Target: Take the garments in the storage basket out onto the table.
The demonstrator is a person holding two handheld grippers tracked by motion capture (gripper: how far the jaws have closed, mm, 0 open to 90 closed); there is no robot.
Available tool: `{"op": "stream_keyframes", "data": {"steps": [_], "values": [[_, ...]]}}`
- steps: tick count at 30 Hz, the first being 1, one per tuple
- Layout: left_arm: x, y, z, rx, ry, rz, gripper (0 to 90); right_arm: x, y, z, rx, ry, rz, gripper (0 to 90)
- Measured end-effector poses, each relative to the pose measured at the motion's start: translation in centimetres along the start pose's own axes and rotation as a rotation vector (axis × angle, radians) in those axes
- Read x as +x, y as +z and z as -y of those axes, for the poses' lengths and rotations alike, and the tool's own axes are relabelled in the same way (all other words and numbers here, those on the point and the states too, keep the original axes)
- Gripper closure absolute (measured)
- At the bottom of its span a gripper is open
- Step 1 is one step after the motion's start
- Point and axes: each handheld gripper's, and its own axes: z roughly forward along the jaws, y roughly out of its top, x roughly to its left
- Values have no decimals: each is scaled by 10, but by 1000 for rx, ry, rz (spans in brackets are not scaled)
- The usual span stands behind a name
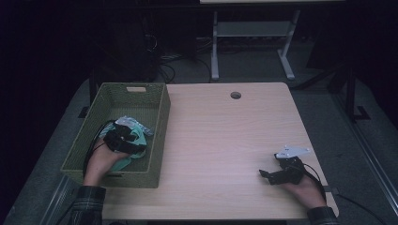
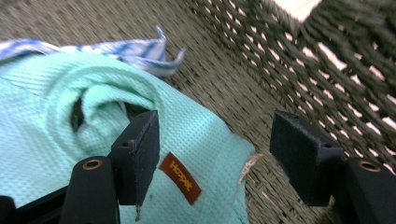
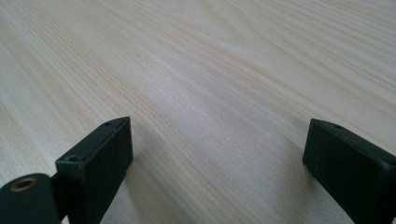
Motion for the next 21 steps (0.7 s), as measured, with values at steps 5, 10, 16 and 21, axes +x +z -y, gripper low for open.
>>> {"op": "stream_keyframes", "data": {"steps": [5, 10, 16, 21], "values": [[-1, 4, -1, 45, 23, 11, 327, 0, 0, 0, 0, 0, 0, 80], [-3, 9, 0, 101, 24, 9, 326, 0, 0, 0, 0, 0, 0, 80], [-4, 14, 0, 152, 35, 3, 321, 0, 0, 0, 0, 0, 0, 80], [-4, 18, 1, 183, 26, -6, 319, 0, 0, 0, 0, 0, 0, 80]]}}
